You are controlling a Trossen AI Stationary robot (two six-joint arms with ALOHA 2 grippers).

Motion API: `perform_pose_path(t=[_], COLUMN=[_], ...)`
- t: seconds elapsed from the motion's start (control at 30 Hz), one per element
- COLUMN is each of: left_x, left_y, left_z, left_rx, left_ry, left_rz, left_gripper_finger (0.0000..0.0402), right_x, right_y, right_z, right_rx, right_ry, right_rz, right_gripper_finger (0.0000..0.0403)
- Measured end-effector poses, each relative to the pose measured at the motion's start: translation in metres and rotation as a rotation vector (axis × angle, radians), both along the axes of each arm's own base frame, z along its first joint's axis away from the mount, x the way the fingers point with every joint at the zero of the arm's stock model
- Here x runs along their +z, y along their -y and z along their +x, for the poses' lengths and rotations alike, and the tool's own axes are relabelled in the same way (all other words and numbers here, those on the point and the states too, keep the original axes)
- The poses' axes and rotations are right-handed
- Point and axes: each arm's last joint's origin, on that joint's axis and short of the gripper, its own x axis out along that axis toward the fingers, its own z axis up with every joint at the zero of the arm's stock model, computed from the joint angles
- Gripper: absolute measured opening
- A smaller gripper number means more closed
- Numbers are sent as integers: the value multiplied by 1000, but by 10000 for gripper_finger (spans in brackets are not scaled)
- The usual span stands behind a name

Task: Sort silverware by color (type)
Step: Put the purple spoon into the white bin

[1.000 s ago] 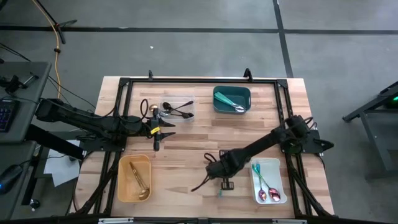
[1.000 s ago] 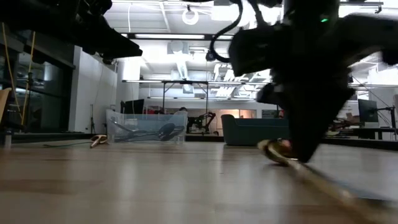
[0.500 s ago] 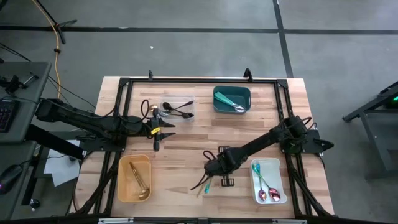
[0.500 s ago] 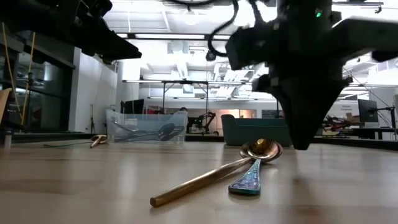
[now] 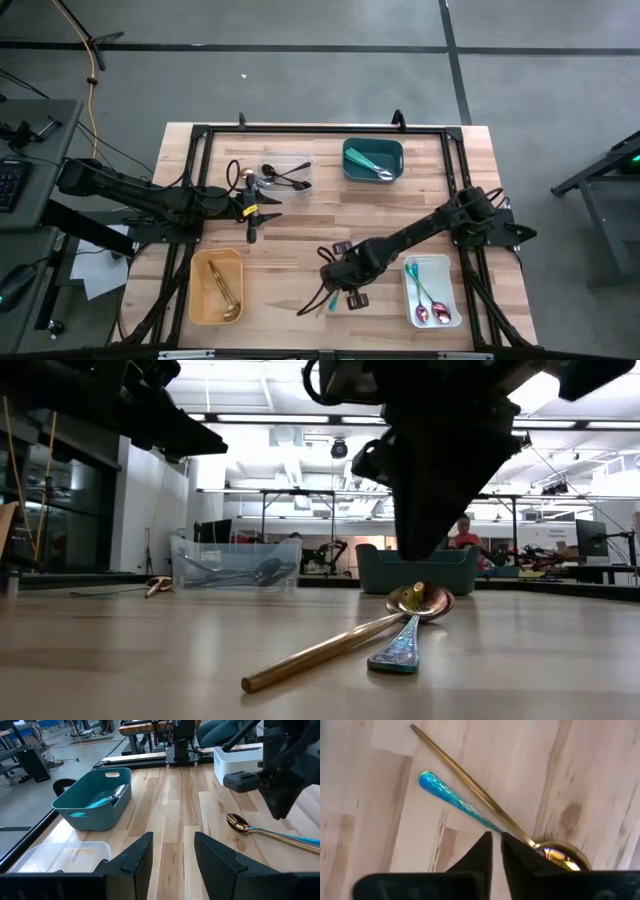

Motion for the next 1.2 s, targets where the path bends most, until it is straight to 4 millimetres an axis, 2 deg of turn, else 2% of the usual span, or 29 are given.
perform_pose_path(t=[0.13, 0.27, 0.43, 0.57, 0.87, 1.2], left_x=[0, 0, 0, 0, 0, 0], left_y=[0, 0, 0, 0, 0, 0], left_z=[0, 0, 0, 0, 0, 0], left_rx=[0, 0, 0, 0, 0, 0], left_ry=[0, 1, 0, 0, -1, -1], left_rz=[0, 0, 0, 0, 0, 0], left_gripper_finger=[136, 136, 136, 136, 136, 136], right_x=[-6, -20, -31, -31, -31, -32], right_y=[-1, -2, -7, -8, -8, -12], right_z=[3, 6, 8, 9, 8, 1], right_rx=[50, 99, 231, 260, 212, 230], right_ry=[17, -6, -4, 16, 2, -43], right_rz=[-25, -43, -53, -66, -54, -68], right_gripper_finger=[89, 142, 178, 177, 151, 149])
